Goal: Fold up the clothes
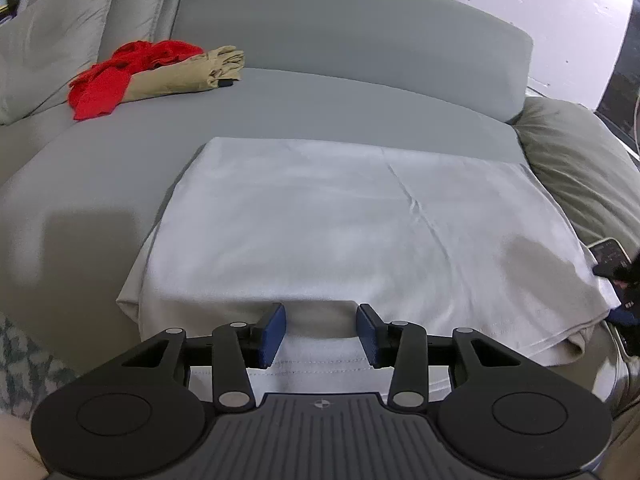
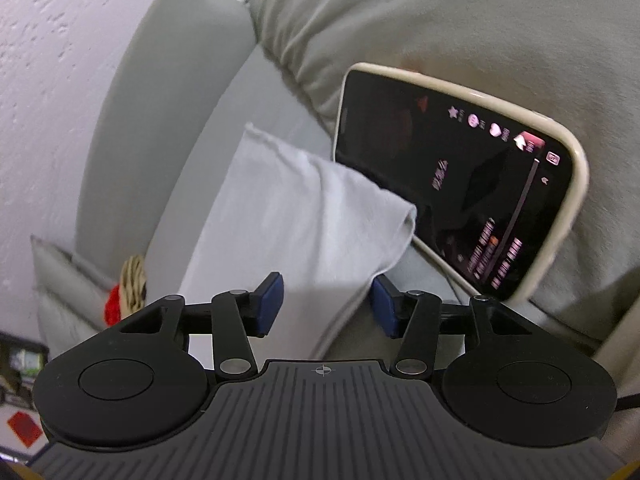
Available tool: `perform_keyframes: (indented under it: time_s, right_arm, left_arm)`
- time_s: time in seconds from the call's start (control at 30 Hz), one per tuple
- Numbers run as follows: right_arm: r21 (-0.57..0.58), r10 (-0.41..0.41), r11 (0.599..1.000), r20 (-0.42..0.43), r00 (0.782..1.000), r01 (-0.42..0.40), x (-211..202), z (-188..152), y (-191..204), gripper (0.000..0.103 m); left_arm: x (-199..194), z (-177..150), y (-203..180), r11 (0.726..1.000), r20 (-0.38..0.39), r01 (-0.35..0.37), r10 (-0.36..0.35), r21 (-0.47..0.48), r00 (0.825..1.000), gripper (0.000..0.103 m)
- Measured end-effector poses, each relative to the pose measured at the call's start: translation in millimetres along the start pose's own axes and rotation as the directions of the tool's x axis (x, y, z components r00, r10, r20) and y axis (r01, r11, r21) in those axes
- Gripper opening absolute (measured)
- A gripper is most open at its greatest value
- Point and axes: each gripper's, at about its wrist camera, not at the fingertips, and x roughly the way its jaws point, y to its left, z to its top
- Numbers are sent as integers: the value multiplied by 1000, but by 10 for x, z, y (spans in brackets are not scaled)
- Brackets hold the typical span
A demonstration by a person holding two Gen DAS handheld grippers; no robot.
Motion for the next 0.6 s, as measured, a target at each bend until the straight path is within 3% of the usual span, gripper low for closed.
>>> perform_keyframes:
  time_s: [0.2,0.43,0.5,0.53,0.6]
  right_arm:
    - [-63,-37,997,117,992,44,217,24,147,55]
    - [-103,24,995,160,987,-7,308,75,95,47]
    - [-153,1,988,141,990,21,347,125,111,30]
    - [-178,-15,983,131,991,38,368,154,120,26]
    - [-144,-50,987,115,992,66,359,217,122,9]
  left_arm:
    - [-4,13,76,999,-8,35,-35,-8,999,40]
    - [15,41,96,999,-22,51,-51,5,998,40]
    - [14,60,75,999,-37,45,-44,23,998,40]
    - [9,71,68,999,-45,43,-41,30,998,40]
    - [-10,93,71,998,-61,44,-42,33,997,39]
